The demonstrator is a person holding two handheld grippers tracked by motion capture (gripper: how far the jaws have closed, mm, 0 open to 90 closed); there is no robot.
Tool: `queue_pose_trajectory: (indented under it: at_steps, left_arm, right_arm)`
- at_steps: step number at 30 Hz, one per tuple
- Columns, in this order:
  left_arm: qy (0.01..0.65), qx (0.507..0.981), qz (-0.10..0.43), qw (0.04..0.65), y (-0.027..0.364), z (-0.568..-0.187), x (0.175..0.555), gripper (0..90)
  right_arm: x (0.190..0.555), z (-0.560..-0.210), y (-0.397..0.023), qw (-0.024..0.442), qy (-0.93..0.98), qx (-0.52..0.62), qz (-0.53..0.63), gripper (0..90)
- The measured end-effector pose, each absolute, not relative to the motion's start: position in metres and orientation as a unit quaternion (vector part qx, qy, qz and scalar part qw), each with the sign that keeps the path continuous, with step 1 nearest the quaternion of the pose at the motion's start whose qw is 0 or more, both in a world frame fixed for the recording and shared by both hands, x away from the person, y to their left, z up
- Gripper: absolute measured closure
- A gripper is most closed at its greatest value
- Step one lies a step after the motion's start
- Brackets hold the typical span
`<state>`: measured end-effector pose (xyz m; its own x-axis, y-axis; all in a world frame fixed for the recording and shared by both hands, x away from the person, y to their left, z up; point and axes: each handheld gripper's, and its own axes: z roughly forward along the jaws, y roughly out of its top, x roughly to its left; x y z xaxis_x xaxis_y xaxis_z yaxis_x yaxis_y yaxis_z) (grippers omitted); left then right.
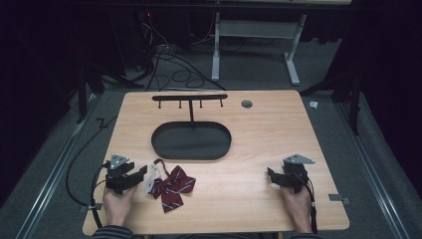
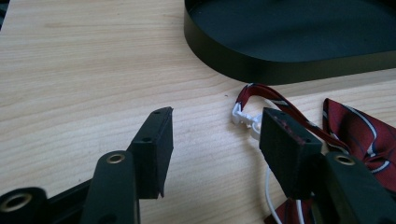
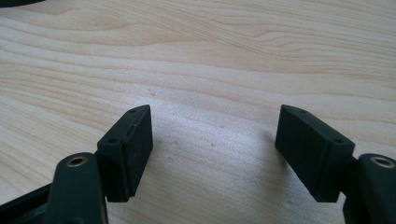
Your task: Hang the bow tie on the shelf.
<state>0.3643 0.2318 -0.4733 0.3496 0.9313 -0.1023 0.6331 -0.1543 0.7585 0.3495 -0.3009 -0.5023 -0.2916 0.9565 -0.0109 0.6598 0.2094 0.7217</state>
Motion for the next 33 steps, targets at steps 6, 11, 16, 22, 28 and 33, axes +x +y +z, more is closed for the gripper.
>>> queue_pose_trajectory:
  at_steps: [6, 11, 16, 22, 28, 33]
  left_arm:
    - [0.534, 0.739, 0.182, 0.368, 0.218, -0.475, 0.376, 47.4]
    - [0.54, 0.74, 0.176, 0.362, 0.211, -0.478, 0.385, 50.2]
    - [0.548, 0.739, 0.172, 0.352, 0.207, -0.483, 0.393, 50.6]
    - [0.551, 0.743, 0.175, 0.337, 0.203, -0.491, 0.403, 55.4]
    - [0.543, 0.754, 0.186, 0.319, 0.2, -0.496, 0.404, 65.8]
    - [0.531, 0.764, 0.199, 0.308, 0.2, -0.496, 0.403, 78.4]
  right_arm:
    - [0.35, -0.502, -0.301, 0.237, 0.74, 0.546, 0.313, 28.9]
    - [0.35, -0.502, -0.301, 0.237, 0.741, 0.546, 0.313, 28.9]
    - [0.35, -0.502, -0.301, 0.237, 0.741, 0.545, 0.313, 28.7]
    - [0.35, -0.502, -0.301, 0.237, 0.742, 0.544, 0.313, 28.7]
    - [0.349, -0.502, -0.301, 0.237, 0.743, 0.542, 0.312, 28.7]
    - [0.349, -0.502, -0.301, 0.237, 0.744, 0.541, 0.312, 28.6]
